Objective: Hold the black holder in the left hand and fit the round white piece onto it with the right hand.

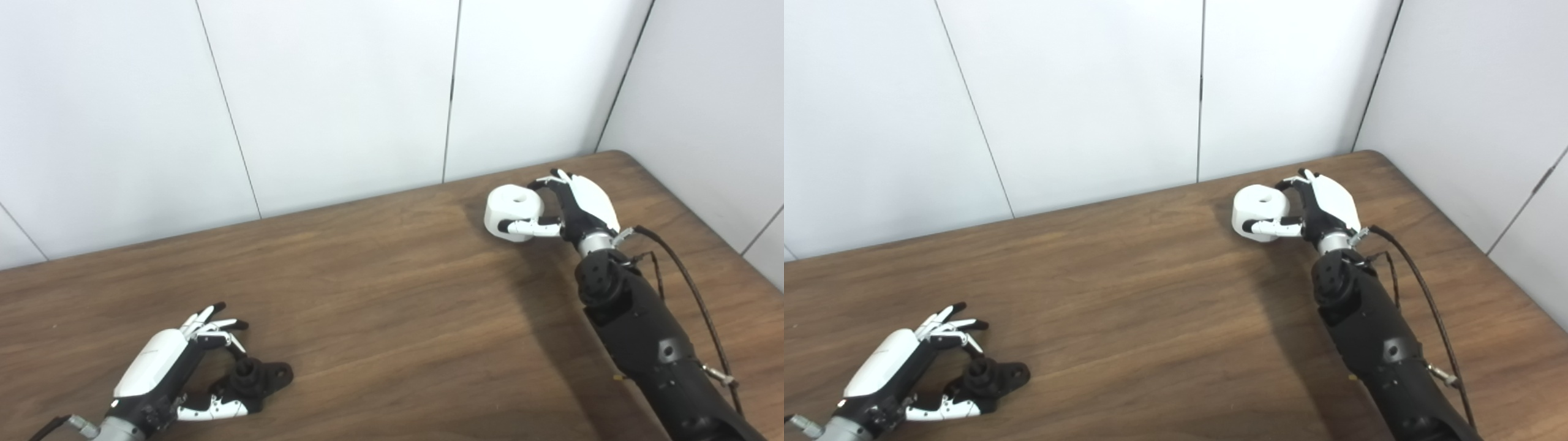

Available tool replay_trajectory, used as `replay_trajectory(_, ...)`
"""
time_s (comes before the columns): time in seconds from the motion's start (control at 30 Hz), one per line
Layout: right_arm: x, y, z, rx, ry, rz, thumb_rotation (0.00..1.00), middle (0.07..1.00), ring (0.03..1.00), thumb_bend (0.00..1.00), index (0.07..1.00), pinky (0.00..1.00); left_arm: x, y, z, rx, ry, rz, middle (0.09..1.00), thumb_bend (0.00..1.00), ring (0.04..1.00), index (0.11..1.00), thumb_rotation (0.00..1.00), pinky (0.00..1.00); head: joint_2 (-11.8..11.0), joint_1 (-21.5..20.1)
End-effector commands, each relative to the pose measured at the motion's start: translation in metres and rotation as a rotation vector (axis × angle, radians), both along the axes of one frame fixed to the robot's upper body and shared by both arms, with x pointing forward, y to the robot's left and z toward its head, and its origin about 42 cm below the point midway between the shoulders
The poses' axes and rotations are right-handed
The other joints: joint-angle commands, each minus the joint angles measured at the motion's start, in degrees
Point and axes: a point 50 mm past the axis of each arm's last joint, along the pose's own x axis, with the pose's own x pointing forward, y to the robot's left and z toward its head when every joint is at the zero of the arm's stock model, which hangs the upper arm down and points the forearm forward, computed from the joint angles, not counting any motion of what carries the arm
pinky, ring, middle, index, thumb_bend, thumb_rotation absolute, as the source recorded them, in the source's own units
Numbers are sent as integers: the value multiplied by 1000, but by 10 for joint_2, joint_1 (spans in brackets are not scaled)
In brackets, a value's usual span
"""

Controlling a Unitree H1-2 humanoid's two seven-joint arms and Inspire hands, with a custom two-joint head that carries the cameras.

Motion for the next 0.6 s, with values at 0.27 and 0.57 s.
replay_trajectory(0.27,11,-5,30,-54,-76,9,496,940,1000,912,732,1000,5,7,16,10,-46,-9,834,519,1000,483,40,1000,1,-3)
replay_trajectory(0.57,10,-6,29,-65,-68,0,505,936,1000,902,726,1000,6,6,19,3,-45,-5,837,519,1000,483,40,1000,2,-4)
